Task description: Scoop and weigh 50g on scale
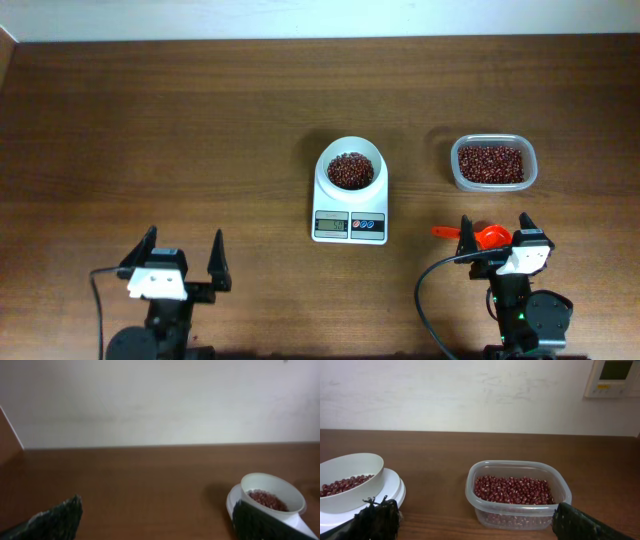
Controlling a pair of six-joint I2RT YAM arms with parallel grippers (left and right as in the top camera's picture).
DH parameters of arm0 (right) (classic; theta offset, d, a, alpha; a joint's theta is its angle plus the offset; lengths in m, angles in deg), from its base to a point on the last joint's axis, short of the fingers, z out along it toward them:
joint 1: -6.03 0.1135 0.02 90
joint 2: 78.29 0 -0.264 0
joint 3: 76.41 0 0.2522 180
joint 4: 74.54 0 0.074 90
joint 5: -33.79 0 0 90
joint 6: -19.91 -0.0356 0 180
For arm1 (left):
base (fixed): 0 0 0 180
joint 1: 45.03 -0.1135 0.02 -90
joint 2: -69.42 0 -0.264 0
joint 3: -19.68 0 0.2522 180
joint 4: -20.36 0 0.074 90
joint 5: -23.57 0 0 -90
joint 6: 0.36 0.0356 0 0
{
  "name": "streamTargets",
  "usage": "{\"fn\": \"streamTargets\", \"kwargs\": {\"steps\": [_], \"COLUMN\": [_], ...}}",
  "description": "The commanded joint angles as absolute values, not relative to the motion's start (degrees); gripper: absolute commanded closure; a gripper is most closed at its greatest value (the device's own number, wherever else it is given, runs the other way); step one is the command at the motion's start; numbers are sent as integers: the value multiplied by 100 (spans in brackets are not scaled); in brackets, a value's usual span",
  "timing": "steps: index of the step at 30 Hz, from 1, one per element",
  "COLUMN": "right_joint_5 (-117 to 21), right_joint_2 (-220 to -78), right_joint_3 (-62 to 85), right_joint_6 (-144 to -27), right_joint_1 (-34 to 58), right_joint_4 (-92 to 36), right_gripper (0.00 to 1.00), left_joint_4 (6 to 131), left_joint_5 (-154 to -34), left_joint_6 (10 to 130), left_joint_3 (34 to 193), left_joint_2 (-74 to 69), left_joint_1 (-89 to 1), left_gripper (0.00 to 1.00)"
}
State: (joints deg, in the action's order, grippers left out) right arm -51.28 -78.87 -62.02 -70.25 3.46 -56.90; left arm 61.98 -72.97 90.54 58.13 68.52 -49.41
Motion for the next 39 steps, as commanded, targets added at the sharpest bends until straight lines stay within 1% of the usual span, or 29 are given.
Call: {"fn": "streamTargets", "kwargs": {"steps": [1,4,10,13,15,18,24,39], "right_joint_5": [-5178,-5178,-5178,-5178,-5178,-5178,-5178,-5178], "right_joint_2": [-7847,-7847,-7847,-7847,-7847,-7847,-7847,-7847], "right_joint_3": [-6233,-6233,-6233,-6233,-6233,-6233,-6233,-6233], "right_joint_6": [-7051,-7051,-7051,-7051,-7051,-7051,-7051,-7051], "right_joint_1": [392,392,392,392,392,392,392,392], "right_joint_4": [-5650,-5650,-5650,-5650,-5650,-5650,-5653,-5650], "right_gripper": [1,1,1,1,1,1,1,1], "left_joint_4": [5265,4572,4502,3870,3667,3693,3849,3851], "left_joint_5": [-7149,-7177,-7278,-7229,-7194,-7037,-6897,-6895], "left_joint_6": [8877,8875,8877,8879,8877,8879,8879,8879], "left_joint_3": [4917,4407,4173,3701,3507,3391,3391,3393], "left_joint_2": [6871,6871,6871,6871,6871,6871,6882,6880], "left_joint_1": [-4970,-4970,-4841,-4616,-4537,-4432,-3870,-3864], "left_gripper": [1,1,1,1,1,1,1,1]}}
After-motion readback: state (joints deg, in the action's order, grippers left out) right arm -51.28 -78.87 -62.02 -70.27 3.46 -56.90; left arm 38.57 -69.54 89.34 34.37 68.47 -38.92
